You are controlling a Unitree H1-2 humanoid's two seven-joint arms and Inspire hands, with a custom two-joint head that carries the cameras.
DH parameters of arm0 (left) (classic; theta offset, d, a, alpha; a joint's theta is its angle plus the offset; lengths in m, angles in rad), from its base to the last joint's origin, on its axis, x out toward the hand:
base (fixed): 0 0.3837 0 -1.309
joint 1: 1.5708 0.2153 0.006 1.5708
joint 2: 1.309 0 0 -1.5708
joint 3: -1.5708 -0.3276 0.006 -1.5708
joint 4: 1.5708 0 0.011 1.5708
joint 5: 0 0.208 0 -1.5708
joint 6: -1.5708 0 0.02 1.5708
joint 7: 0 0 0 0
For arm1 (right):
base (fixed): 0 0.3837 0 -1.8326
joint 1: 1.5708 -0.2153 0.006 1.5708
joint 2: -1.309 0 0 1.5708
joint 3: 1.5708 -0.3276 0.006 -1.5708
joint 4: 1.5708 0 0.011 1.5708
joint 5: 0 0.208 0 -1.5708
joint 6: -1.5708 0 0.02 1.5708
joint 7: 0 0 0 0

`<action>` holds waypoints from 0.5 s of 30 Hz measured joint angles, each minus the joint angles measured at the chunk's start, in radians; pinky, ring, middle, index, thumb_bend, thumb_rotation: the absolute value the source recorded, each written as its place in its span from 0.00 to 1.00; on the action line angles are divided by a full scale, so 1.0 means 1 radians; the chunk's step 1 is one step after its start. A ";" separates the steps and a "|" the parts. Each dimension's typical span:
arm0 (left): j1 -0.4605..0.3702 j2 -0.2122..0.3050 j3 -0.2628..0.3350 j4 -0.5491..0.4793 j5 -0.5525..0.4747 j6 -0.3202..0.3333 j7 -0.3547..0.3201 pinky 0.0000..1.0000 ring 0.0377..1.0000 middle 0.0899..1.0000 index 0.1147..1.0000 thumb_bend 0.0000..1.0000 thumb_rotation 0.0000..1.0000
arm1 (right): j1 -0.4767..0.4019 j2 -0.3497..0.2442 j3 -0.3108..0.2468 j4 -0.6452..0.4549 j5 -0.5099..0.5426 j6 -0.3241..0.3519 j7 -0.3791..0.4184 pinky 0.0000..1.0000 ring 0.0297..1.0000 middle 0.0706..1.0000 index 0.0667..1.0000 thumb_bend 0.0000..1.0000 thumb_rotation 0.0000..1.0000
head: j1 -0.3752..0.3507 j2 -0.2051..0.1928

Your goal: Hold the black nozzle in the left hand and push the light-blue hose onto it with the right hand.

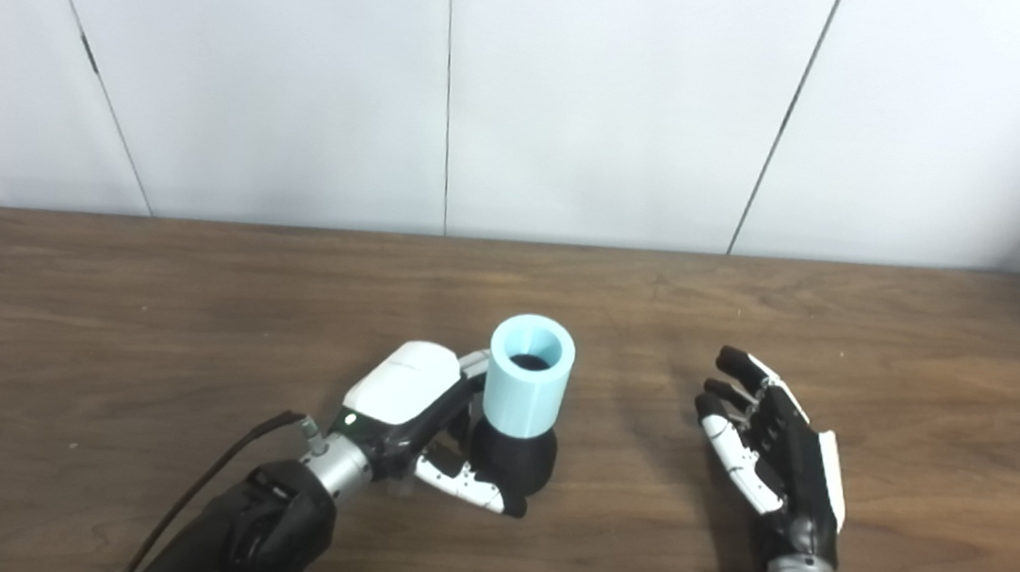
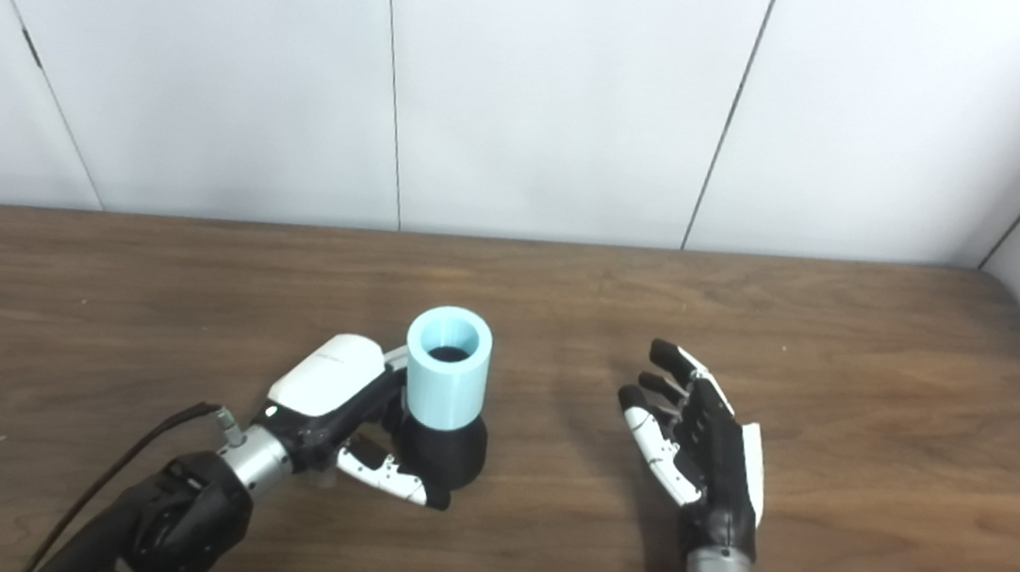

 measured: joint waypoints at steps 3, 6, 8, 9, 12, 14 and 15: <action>0.005 0.000 0.005 -0.002 0.004 0.000 0.010 0.91 0.93 0.93 0.93 1.00 0.39 | 0.000 -0.002 0.002 0.000 0.000 0.000 0.000 0.59 0.74 0.80 0.76 0.34 0.46 | 0.000 0.000; 0.009 0.000 0.005 -0.002 0.008 -0.002 0.021 0.92 0.92 0.91 0.92 1.00 0.38 | 0.000 -0.003 0.002 0.000 0.001 0.000 0.000 0.59 0.73 0.80 0.76 0.34 0.46 | 0.002 -0.002; 0.010 0.000 0.005 -0.002 0.011 -0.005 0.025 0.92 0.92 0.92 0.93 1.00 0.39 | 0.000 -0.002 0.003 0.000 0.001 0.000 0.000 0.59 0.73 0.79 0.76 0.34 0.46 | 0.000 -0.002; 0.011 0.000 0.006 -0.002 0.010 -0.005 0.025 0.94 0.94 0.93 0.94 1.00 0.39 | 0.000 -0.002 0.004 0.000 0.001 0.000 0.000 0.59 0.74 0.80 0.76 0.34 0.46 | 0.000 -0.002; 0.021 0.004 0.034 -0.025 -0.046 0.008 -0.012 0.99 0.99 0.99 0.99 1.00 0.38 | 0.000 -0.002 0.006 0.000 0.001 0.002 0.000 0.59 0.73 0.79 0.77 0.33 0.46 | -0.002 -0.002; 0.034 0.012 0.071 -0.050 -0.128 0.027 -0.068 1.00 1.00 1.00 1.00 1.00 0.40 | 0.000 -0.002 0.008 0.000 0.001 0.003 0.000 0.59 0.73 0.79 0.77 0.32 0.46 | -0.006 -0.005; 0.038 0.016 0.088 -0.060 -0.170 0.043 -0.095 0.99 1.00 1.00 1.00 1.00 0.41 | 0.000 -0.002 0.008 0.000 0.001 0.003 0.000 0.60 0.73 0.79 0.77 0.32 0.45 | -0.008 -0.005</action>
